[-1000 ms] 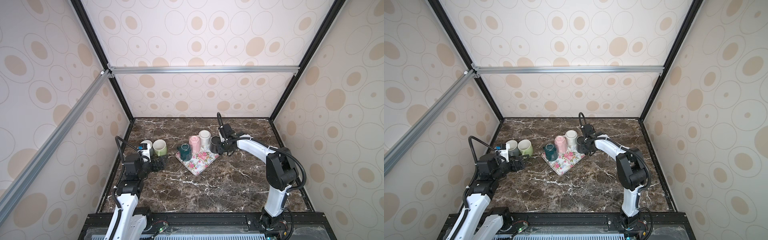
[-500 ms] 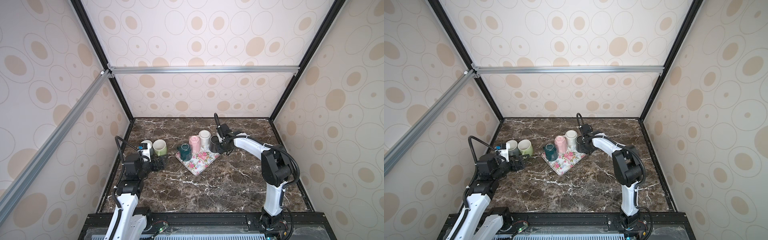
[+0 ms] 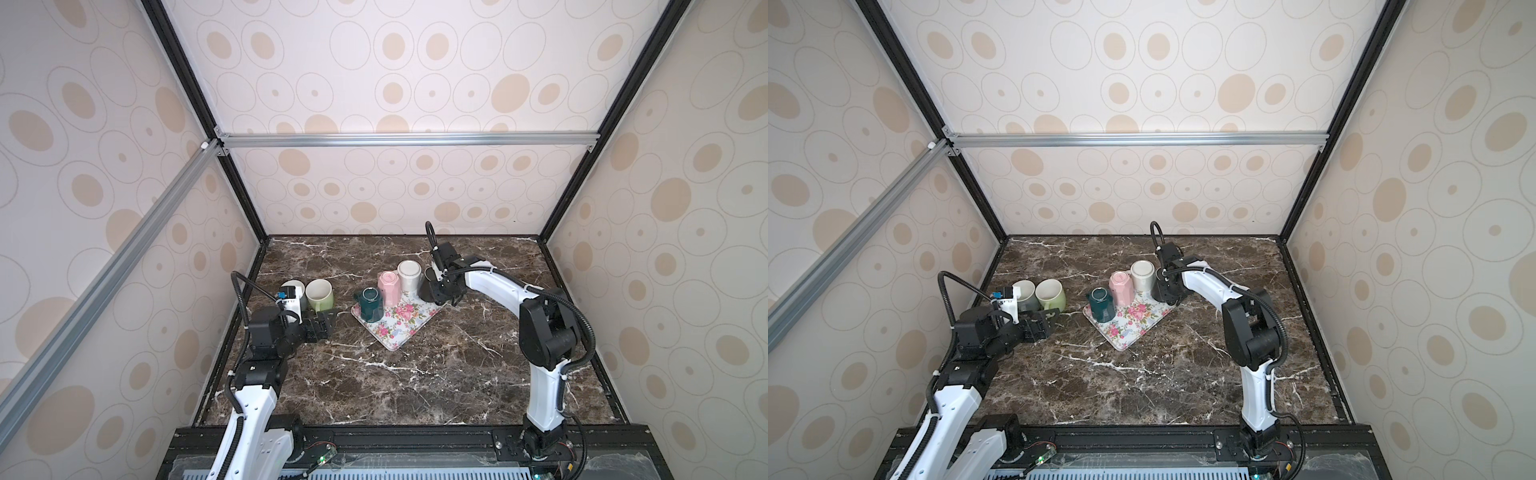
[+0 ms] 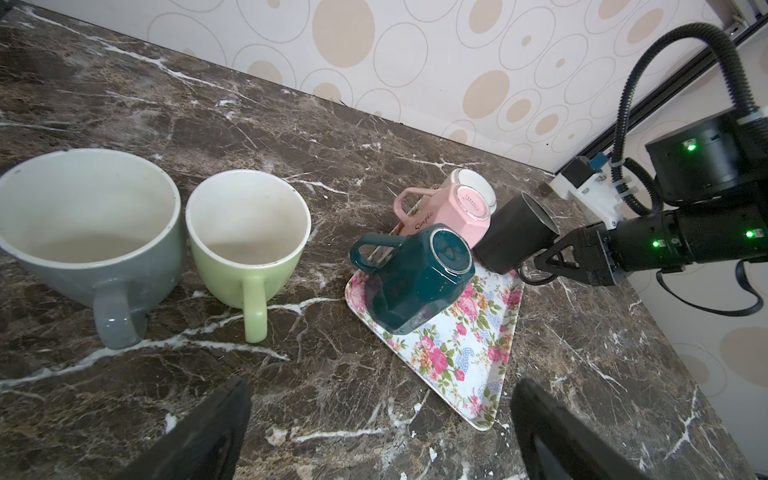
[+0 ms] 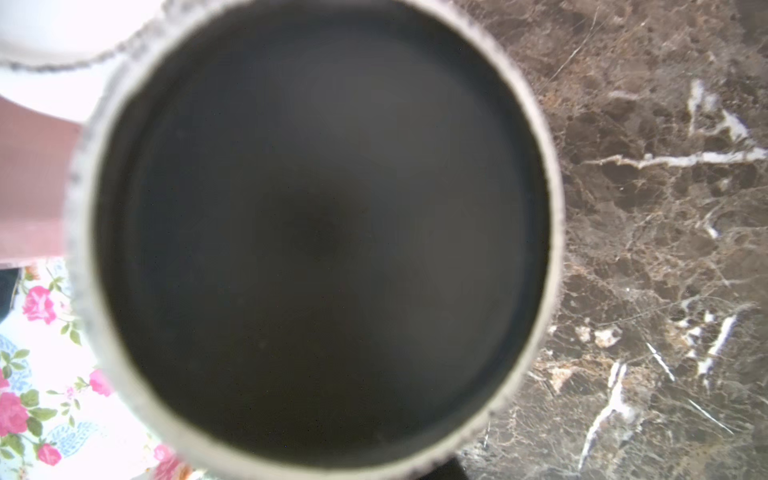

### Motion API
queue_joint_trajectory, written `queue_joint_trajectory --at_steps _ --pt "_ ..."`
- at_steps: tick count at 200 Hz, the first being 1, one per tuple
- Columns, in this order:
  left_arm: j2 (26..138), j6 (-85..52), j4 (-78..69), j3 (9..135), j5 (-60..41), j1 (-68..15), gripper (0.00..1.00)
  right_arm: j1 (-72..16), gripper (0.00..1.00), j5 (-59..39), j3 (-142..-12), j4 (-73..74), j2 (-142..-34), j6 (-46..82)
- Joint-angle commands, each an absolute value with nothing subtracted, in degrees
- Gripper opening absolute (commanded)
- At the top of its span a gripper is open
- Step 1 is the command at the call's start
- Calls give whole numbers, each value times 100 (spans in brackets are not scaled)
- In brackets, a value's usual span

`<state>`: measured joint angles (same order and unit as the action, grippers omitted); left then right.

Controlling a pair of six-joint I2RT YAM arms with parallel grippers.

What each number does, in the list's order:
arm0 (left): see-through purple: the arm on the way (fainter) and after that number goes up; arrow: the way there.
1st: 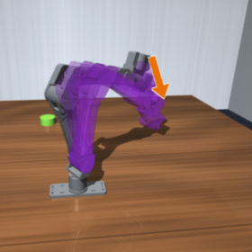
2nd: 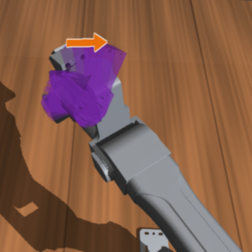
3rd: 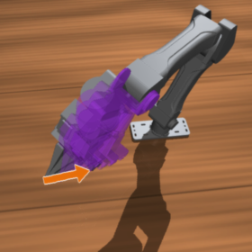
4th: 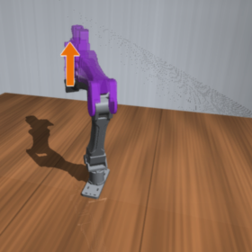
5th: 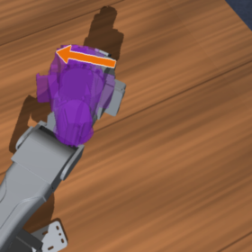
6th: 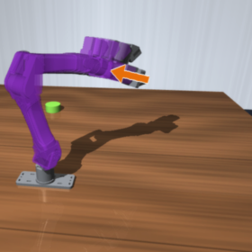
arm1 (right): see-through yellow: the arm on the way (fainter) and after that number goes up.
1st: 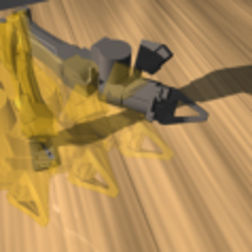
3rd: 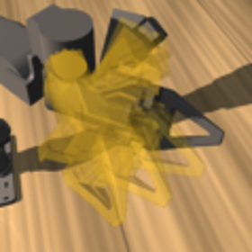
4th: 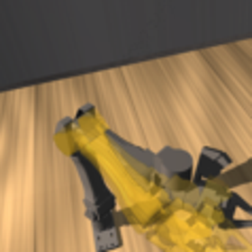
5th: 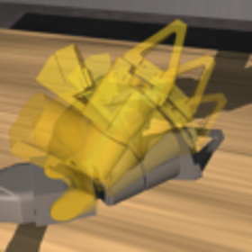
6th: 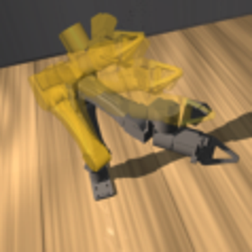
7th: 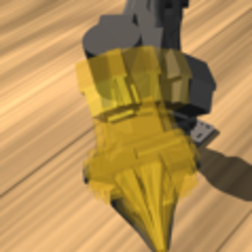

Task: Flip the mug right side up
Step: 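Close the right gripper on the black mug's base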

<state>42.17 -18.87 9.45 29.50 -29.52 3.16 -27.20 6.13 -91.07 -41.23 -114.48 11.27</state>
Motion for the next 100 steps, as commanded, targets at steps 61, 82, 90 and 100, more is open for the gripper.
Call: queue_joint_trajectory --at_steps 61,82,90,100 --pt "4184 -1913 834 2964 -3021 316 98 -2801 16 762 -9036 -4274 -11300 1252" --pt "4184 -1920 833 2967 -3026 316 98 -2915 16 710 -8774 -4181 -11136 1366" --pt "4184 -1923 835 2962 -3019 316 98 -2974 16 700 -8692 -4150 -11071 1392" --pt "4184 -1918 826 2955 -3030 316 99 -3061 16 759 -8607 -4140 -10999 1437"
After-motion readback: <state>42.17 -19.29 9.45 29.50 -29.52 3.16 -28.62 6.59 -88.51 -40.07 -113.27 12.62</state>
